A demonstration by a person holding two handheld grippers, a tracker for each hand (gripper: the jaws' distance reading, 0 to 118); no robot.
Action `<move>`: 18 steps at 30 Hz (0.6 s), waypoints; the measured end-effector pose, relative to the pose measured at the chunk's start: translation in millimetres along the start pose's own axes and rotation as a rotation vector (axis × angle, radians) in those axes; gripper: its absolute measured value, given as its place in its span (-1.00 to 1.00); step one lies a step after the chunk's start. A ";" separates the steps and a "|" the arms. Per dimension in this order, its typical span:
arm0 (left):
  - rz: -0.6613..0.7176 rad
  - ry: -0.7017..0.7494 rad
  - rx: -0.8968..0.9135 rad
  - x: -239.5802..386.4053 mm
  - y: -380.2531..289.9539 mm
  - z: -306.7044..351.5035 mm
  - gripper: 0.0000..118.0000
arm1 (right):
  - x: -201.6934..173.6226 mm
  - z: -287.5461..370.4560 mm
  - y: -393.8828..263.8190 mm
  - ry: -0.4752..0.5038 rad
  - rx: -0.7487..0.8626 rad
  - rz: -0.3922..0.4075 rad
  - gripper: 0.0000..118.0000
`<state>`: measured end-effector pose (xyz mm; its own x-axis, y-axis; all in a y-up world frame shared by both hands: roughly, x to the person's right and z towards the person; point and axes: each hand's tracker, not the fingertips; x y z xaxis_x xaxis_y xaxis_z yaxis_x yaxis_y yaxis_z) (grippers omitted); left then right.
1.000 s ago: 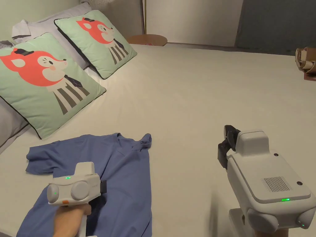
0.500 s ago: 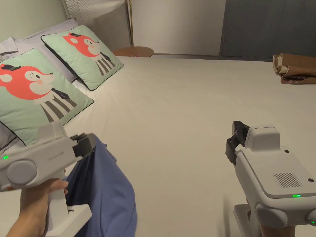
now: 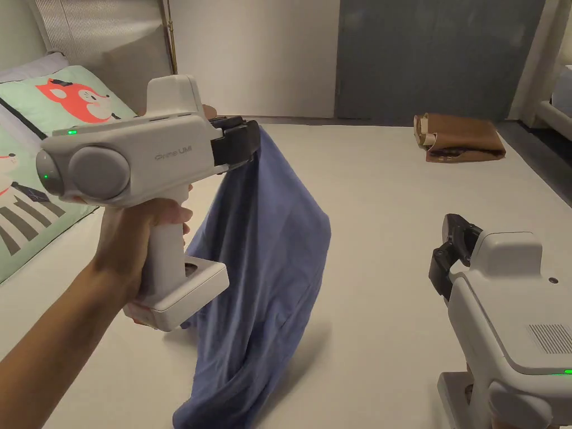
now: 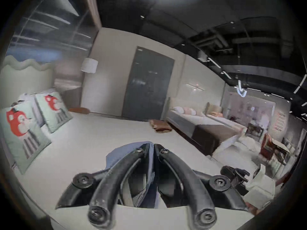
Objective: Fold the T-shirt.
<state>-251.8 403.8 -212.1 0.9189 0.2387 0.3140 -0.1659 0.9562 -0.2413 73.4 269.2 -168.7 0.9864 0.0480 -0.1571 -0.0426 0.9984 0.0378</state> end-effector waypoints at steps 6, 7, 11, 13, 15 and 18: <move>0.008 -0.163 -0.124 48.3 -45.2 -58.1 -0.97 | 45.4 15.8 -2.6 -0.105 0.003 0.014 -0.99; 0.012 -0.180 -0.151 53.0 -58.2 -65.7 -0.97 | 50.7 17.8 -3.6 -0.122 -0.002 0.021 -0.99; 0.044 -0.244 -0.284 63.2 -118.4 -94.5 -0.96 | 70.1 25.5 -11.5 -0.167 -0.022 0.021 -0.99; 0.055 -0.211 -0.374 63.5 -153.3 -109.4 -0.96 | 75.9 26.9 -18.1 -0.183 -0.033 0.021 -0.99; 0.053 -0.179 -0.476 64.8 -196.9 -123.1 -0.96 | 80.2 29.0 -23.4 -0.190 -0.049 0.010 -0.99; 0.028 -0.110 -0.600 59.4 -247.9 -140.4 -0.96 | 78.1 38.5 -19.6 -0.197 -0.067 0.014 -0.99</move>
<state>-105.8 157.1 -262.5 0.8697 0.3090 0.3850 0.0703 0.6945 -0.7161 157.3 252.2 -143.7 0.9973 0.0620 0.0396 -0.0609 0.9977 -0.0282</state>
